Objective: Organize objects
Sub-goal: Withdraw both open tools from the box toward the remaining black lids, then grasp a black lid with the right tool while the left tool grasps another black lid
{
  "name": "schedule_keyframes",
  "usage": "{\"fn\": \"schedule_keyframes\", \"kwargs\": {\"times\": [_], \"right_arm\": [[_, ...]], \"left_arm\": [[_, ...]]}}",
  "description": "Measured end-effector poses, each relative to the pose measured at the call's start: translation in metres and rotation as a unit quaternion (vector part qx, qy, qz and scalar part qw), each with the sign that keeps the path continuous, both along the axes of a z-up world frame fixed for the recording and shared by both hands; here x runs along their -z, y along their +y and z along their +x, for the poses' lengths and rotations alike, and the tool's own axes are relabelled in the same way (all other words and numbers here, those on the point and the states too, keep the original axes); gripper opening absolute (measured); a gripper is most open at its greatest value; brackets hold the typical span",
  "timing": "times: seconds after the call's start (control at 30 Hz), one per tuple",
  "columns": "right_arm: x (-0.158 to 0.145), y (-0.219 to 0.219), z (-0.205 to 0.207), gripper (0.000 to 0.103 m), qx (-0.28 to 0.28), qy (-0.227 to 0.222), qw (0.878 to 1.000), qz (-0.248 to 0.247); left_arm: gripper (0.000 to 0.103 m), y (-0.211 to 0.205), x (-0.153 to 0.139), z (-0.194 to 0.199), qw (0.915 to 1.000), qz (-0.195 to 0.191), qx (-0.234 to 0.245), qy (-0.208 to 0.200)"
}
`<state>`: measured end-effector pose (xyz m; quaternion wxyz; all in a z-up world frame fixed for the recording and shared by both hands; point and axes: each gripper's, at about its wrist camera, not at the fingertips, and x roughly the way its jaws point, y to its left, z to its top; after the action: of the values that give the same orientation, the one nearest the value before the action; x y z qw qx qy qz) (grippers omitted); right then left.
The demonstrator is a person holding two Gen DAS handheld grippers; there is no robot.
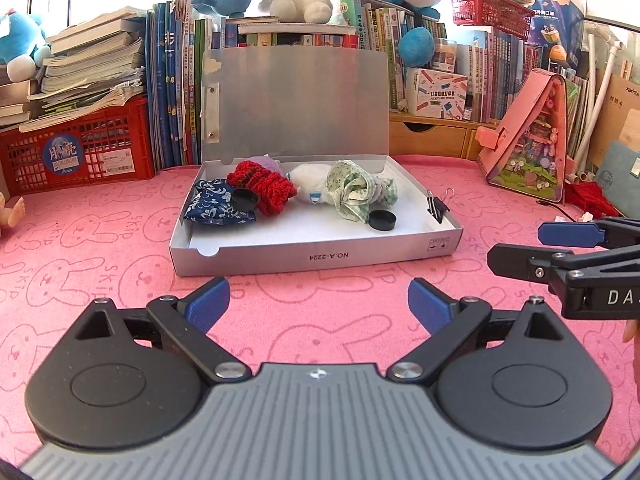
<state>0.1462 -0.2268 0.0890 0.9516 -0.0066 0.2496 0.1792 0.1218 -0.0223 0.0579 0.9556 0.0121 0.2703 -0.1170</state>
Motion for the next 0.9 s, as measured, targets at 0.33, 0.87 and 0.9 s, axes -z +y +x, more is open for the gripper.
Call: {"fn": "schedule_keyframes", "kwargs": {"times": [0.33,0.87,0.9], "right_arm": [[0.023,-0.014,-0.041,0.092,0.014,-0.001,1.0,-0.017],[0.063,-0.023,-0.074,0.092,0.055,0.019,0.998,-0.031],[0.064,-0.023,-0.075,0.092,0.059,0.018,0.998,-0.032]], "left_arm": [[0.098,0.0,0.023,-0.066,0.9999,-0.004,0.002,-0.01],[0.098,-0.018,0.06,-0.114,0.9996,0.022,0.017,0.006],[0.098,-0.019,0.062,-0.115,0.9996,0.022,0.015,0.007]]}}
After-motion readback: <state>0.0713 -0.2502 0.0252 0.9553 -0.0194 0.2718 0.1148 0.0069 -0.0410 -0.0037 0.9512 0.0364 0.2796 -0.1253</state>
